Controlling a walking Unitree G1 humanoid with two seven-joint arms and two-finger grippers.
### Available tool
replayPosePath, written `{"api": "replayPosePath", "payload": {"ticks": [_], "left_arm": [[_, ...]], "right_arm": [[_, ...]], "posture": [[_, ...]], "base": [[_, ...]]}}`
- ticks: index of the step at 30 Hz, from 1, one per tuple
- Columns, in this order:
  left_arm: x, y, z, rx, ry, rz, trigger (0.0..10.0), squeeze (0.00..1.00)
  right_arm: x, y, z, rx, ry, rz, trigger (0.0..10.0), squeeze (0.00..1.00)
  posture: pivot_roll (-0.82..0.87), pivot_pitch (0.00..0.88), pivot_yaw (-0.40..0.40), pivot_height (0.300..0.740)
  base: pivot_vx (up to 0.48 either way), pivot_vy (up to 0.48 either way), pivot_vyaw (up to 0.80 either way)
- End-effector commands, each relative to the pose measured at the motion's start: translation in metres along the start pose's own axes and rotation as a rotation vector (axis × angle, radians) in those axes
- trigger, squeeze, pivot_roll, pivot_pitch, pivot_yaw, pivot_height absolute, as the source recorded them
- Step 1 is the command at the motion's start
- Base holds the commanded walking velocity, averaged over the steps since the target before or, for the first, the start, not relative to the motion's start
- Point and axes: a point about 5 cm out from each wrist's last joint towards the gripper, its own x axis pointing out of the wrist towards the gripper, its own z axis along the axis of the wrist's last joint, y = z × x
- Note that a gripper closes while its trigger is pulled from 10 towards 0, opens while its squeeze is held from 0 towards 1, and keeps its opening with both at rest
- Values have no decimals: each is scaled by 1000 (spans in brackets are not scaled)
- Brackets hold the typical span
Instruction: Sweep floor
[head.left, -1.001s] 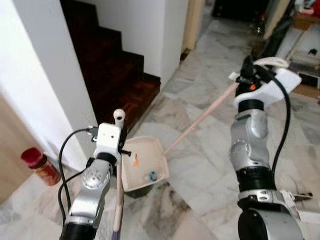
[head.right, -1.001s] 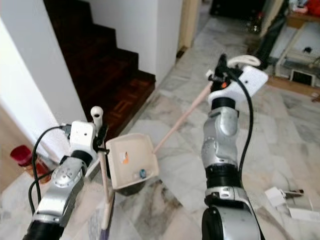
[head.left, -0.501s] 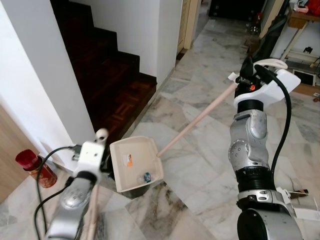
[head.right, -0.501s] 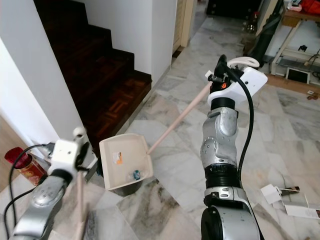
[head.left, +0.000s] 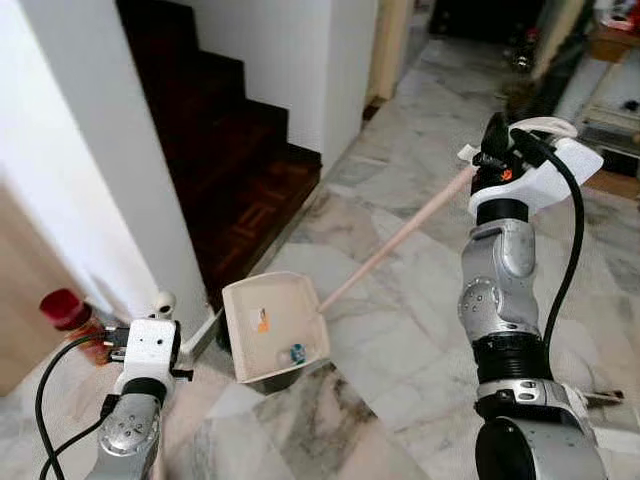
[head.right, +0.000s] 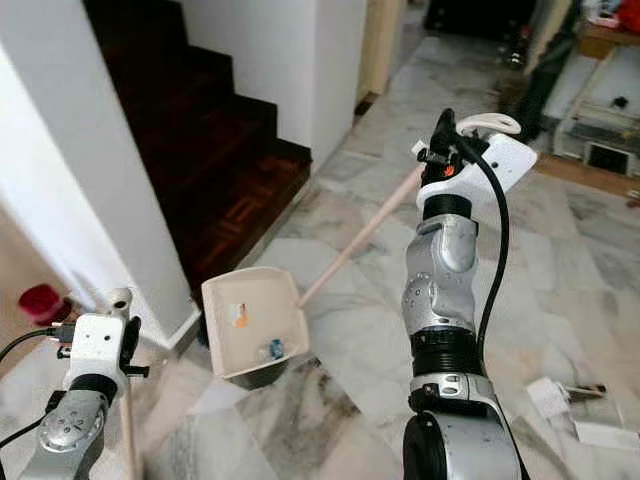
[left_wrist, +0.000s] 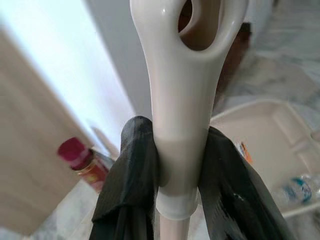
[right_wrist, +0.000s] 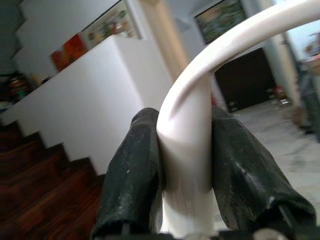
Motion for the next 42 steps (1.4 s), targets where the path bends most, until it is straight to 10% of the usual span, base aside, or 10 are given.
{"api": "replayPosePath", "payload": {"ticks": [1, 42], "left_arm": [[-2, 7, 3, 23, -27, 41, 10000, 0], [-16, -4, 3, -19, -113, 10, 10000, 0]], "right_arm": [[11, 15, 28, 44, -119, 39, 10000, 0], [17, 28, 41, 55, -148, 99, 10000, 0]], "posture": [[111, 0, -40, 740], [105, 0, -62, 740]], "base": [[0, 0, 0], [171, 0, 0]]}}
